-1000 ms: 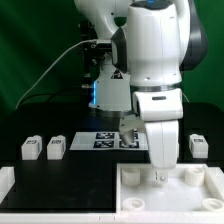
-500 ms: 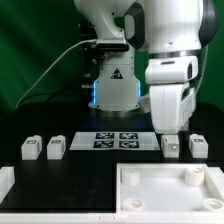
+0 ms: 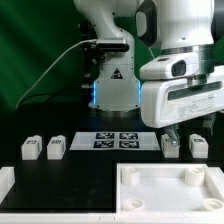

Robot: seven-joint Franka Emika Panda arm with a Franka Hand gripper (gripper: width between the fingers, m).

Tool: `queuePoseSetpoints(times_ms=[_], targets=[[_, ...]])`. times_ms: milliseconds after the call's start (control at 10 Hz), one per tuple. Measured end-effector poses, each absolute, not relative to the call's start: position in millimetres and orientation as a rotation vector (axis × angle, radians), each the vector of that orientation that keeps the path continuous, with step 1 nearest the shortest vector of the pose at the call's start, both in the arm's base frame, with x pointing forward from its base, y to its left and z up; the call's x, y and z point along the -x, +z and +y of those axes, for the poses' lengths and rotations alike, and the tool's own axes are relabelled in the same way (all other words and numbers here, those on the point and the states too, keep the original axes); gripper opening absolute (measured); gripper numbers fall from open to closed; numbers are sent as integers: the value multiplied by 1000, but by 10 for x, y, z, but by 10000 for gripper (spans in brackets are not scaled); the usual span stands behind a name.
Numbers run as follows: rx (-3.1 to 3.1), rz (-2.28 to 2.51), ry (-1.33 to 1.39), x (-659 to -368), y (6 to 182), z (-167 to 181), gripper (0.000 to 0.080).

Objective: Assemble one leg

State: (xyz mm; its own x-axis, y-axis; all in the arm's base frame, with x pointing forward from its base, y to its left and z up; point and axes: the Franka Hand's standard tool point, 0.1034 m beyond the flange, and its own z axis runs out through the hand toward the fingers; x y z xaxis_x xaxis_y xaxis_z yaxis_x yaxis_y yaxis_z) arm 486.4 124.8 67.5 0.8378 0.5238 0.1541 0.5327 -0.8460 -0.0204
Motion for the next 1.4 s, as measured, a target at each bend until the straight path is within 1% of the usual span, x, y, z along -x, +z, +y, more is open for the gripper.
queuePoseSetpoints(times_ms=[200,300,400,600,800,900,1000,1100,1300,1400], targets=[[3023,-212,-152,-4576,540,1513,648],[3021,13,-118,-4499,500,1662,648],[3028,48,-99,-4444,441,1716,648],[3030,57,-89,-4441,432,1709,648],[3045,78,9,-4402,422,1716,648],[3065,93,153,-4275,401,1759,648],[3082,87,360,-4170,381,1718,648],[3076,100,495,-4155,383,1684,648],[3044,81,776,-4152,496,1660,648],[3013,75,899,-4178,479,1650,648]])
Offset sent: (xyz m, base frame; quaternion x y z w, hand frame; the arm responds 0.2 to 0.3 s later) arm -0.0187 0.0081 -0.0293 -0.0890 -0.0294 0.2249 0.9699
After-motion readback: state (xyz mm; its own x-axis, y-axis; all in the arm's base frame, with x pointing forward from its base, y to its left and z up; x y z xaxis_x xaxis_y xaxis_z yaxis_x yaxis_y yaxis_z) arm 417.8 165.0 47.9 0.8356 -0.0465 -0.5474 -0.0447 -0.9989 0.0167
